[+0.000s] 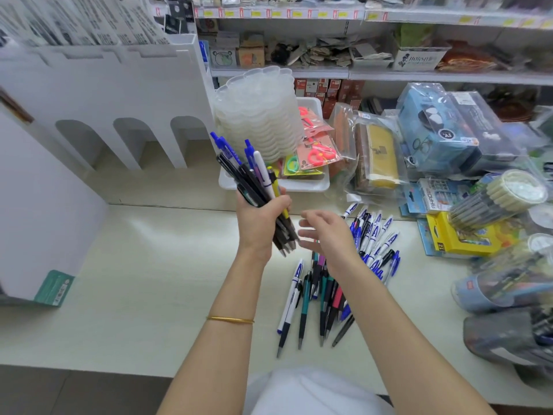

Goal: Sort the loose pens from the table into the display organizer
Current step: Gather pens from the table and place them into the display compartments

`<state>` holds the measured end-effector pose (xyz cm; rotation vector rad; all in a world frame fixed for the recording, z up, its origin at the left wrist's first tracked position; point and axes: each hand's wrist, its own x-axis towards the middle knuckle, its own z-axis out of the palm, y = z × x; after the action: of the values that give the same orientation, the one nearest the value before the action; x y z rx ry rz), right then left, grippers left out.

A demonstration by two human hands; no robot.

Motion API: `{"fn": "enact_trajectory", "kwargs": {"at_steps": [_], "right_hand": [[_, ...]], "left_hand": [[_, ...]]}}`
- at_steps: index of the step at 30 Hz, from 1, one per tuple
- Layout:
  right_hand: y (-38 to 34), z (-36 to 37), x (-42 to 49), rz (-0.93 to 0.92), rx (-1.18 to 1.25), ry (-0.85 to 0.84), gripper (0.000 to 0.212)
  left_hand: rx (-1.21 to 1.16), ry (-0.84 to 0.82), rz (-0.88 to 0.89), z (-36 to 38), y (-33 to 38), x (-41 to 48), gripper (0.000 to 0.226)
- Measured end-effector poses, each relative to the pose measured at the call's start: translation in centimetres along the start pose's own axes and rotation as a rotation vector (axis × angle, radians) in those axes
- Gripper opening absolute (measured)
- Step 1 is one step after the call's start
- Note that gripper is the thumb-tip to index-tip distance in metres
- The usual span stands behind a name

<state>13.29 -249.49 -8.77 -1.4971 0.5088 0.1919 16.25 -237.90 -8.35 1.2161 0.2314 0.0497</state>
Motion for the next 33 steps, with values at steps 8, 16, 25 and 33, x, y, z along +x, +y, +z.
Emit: {"fn": "enact_trajectory", "kwargs": {"at_steps": [8, 16, 25, 33], "right_hand": [[3.9, 2.7, 0.8, -0.153, -1.3, -0.127, 0.012], [6.0, 4.4, 1.4, -0.152, -1.314, -0.01, 0.023], [2.1, 3.6, 1.6, -0.285, -0.662, 0.016, 0.026], [-1.6, 5.3, -1.5, -0.266, -0.186, -0.285, 0.014]], "left_hand": [[0.101, 0.039, -0.144, -5.2, -0.8, -1.8, 0.044], [0.073, -0.005, -0.274, -7.8, -1.1, -3.2, 0.037], [0.037, -0.156, -0.391, -8.8, -1.0, -3.5, 0.022], [-0.04, -0.305, -0.422, -9.3, 0.9, -4.1, 0.038]]}}
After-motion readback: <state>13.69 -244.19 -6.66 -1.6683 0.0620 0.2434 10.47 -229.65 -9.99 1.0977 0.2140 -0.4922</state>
